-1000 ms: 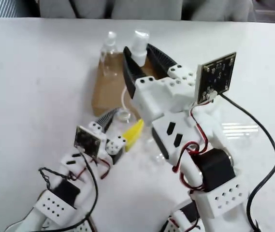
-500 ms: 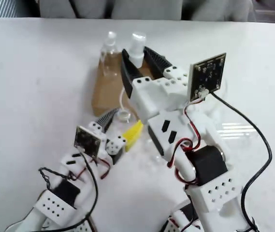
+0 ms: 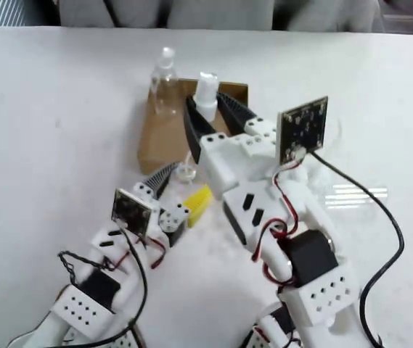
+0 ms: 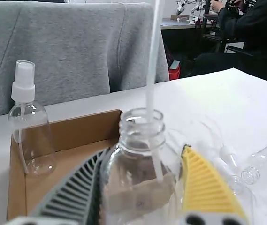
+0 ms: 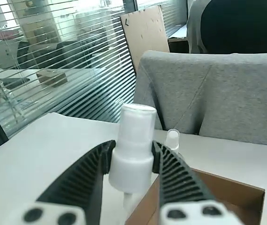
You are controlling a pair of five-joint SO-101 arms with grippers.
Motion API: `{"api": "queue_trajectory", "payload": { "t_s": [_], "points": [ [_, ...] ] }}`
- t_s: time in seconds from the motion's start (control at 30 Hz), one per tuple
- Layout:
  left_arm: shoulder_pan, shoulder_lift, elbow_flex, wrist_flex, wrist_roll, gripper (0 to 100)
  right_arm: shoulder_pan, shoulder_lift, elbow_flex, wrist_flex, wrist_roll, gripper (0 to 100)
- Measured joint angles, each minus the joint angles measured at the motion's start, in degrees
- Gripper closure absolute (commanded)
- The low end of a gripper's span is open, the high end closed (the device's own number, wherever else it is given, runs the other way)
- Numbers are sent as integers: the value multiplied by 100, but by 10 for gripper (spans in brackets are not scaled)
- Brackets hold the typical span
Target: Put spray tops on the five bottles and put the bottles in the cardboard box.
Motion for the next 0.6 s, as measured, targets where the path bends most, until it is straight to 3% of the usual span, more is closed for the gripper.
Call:
{"api": "queue_trajectory", "payload": {
  "t_s": [0.6],
  "points": [
    [9, 0, 0, 0, 0, 976, -422, -360, 1046, -105, 0, 982]
  ]
}}
